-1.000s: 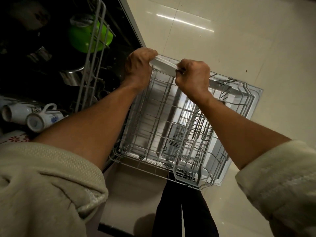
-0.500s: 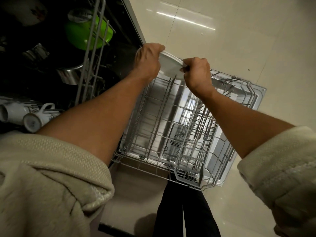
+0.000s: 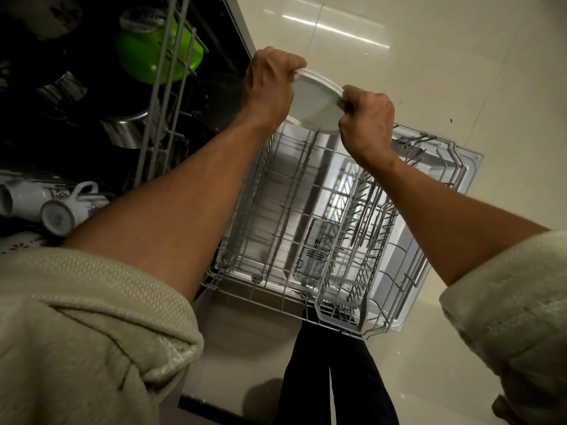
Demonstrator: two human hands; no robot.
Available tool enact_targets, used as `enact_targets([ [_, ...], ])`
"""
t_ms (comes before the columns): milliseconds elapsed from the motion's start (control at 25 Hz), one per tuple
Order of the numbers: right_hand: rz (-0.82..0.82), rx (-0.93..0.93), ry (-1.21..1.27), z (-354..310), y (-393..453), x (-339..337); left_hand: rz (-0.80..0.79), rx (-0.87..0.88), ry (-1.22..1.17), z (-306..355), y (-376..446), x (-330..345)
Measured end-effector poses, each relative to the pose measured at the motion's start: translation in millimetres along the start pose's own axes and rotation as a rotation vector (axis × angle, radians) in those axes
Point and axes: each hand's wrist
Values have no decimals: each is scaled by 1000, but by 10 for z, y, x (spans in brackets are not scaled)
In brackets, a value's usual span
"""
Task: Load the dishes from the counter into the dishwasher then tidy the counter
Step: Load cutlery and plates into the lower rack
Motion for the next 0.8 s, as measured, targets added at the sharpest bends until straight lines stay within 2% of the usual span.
enact_targets([
  [160,124,-61,-30,-34,-6,-116,215,116,-98,61,24,-69],
  [240,144,-80,-39,-36,23,-164,266,128,-140,80,-8,-95],
  [480,81,-109,-51,-25,-114,-118,183,66,-170,-20,-112,-51],
  [560,64,-98,-54,-36,-152,-33,125,-6,-168,-115,-166,-23],
  [680,-46,-90,-14,-3,-206,100,20,-152,-164,-242,-321,-7],
  [800,-97,-3,82,19,-207,209,-23,-178,-198,-233,-431,-36],
])
Point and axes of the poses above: each hand's wrist, its own y-axis towards the middle knuckle, its own x-axis out of the palm, z = x × y, and after that the axes turned 10 degrees about z, right-handed
